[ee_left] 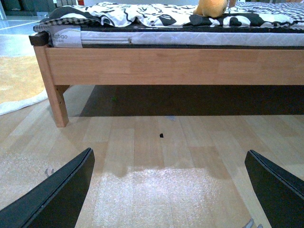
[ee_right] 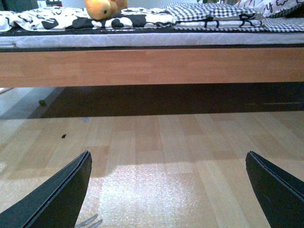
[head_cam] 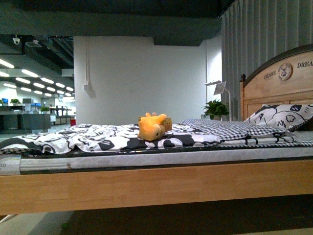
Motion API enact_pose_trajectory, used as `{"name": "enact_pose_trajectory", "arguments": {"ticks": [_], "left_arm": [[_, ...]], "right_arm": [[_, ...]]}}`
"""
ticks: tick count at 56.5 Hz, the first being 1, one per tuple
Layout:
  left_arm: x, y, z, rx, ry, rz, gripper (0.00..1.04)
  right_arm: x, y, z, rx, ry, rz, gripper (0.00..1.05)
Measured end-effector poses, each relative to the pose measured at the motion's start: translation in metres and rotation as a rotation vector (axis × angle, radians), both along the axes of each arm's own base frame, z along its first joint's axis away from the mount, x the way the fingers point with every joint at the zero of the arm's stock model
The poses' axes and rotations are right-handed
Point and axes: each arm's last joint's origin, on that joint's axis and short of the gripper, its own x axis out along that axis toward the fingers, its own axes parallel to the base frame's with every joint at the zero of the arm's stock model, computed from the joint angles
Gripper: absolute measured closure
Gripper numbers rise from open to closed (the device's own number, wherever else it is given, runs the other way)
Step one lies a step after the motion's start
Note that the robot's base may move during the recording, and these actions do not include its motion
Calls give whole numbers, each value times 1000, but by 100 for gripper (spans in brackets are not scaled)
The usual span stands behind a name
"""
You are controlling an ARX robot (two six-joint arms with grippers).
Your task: Put away toys
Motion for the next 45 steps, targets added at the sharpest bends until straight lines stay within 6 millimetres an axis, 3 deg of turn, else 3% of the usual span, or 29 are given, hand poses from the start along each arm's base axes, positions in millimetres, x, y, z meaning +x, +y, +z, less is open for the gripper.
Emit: {"name": "enact_pose_trajectory", "arguments": {"ticks": [45], "left_arm": [[0,0,0,0,0,0,6]], "right_arm": [[0,0,0,0,0,0,7]]}}
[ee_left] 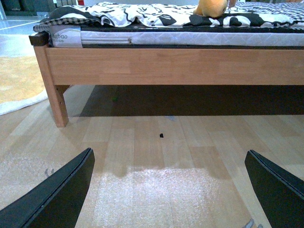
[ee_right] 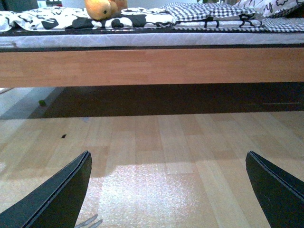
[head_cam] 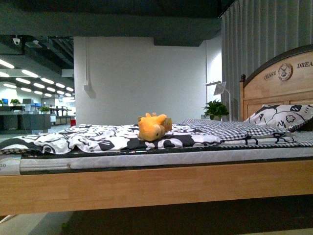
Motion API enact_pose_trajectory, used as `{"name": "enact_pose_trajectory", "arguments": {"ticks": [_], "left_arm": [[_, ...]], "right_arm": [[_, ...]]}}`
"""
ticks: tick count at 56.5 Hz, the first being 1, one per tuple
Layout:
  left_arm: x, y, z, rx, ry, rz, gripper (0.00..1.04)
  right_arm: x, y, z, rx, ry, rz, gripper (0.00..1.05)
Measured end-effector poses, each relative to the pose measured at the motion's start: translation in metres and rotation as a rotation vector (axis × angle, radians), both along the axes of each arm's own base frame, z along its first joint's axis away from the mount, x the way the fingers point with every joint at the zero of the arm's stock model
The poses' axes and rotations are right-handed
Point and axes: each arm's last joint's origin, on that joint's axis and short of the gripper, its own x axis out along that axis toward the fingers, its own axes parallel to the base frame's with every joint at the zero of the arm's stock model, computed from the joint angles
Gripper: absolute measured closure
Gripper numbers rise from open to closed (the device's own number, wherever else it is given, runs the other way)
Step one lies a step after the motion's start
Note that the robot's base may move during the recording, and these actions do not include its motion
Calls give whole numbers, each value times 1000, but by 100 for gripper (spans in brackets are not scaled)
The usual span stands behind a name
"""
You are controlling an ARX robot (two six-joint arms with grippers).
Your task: Put away toys
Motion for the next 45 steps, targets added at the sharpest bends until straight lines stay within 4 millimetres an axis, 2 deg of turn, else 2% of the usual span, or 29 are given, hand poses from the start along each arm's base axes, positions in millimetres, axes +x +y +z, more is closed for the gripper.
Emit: {"name": "enact_pose_trajectory", "arguments": {"ticks": [45], "left_arm": [[0,0,0,0,0,0,6]], "right_arm": [[0,0,0,0,0,0,7]]}}
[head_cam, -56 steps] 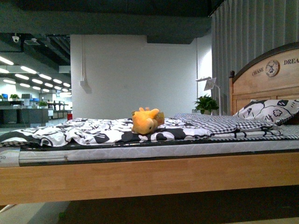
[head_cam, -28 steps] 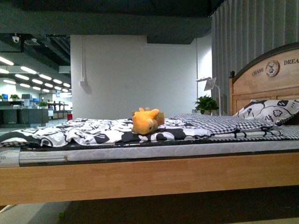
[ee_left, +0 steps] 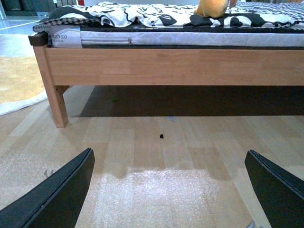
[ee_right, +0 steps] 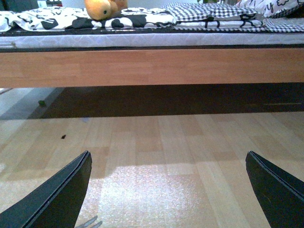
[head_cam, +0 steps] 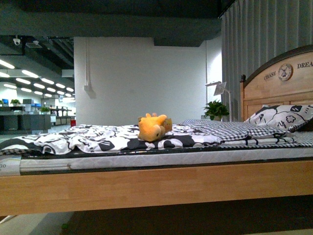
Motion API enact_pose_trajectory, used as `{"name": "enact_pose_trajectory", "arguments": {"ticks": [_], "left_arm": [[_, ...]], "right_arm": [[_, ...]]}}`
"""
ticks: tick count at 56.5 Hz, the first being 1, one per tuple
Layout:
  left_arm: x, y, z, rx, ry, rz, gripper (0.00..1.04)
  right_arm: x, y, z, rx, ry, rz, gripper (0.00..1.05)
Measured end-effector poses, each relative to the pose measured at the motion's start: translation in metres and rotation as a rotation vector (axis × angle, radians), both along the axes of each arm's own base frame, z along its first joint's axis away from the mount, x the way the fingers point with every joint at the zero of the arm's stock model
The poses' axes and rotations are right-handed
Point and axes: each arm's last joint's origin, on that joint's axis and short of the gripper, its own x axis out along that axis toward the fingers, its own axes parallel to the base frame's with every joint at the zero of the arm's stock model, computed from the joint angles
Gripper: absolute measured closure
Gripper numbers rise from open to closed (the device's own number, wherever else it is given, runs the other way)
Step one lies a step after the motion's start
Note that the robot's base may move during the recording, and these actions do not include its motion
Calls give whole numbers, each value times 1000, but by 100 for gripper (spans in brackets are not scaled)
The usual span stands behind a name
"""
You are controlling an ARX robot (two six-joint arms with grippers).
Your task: Put away toys
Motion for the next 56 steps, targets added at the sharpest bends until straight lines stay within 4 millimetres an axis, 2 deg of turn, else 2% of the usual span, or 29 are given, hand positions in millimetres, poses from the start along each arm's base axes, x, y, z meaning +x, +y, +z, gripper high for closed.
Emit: {"name": "enact_pose_trajectory", "arguments": {"ticks": [56], "left_arm": [[0,0,0,0,0,0,6]], "right_arm": [[0,0,0,0,0,2,7]]}}
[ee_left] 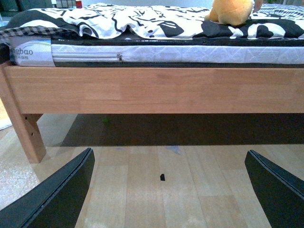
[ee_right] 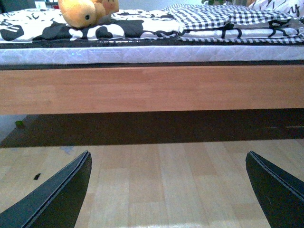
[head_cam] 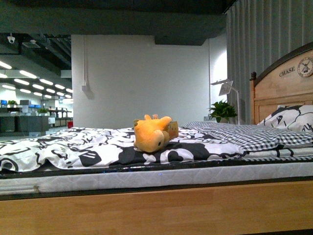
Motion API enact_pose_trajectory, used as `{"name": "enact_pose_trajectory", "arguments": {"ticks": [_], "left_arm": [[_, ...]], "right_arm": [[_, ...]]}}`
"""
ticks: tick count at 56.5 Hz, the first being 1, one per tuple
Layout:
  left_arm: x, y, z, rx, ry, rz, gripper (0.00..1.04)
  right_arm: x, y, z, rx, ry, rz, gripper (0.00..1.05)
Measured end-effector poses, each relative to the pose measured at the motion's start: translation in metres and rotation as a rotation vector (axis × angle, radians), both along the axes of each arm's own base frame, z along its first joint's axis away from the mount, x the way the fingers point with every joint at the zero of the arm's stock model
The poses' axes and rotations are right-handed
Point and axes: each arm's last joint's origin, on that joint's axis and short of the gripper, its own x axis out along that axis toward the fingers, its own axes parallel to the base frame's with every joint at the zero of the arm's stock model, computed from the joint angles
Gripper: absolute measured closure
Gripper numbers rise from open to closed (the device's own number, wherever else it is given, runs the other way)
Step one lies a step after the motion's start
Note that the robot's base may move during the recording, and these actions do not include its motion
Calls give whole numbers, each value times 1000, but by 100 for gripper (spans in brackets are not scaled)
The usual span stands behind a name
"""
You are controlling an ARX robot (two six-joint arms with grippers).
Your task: Put away toys
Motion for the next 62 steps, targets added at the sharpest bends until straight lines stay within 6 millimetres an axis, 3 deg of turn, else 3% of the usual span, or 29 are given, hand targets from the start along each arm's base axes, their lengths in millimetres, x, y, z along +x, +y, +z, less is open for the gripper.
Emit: {"name": "enact_pose_trajectory", "arguments": {"ticks": [62], "left_arm": [[0,0,0,0,0,2,6]], "right_arm": [[0,0,0,0,0,0,7]]}}
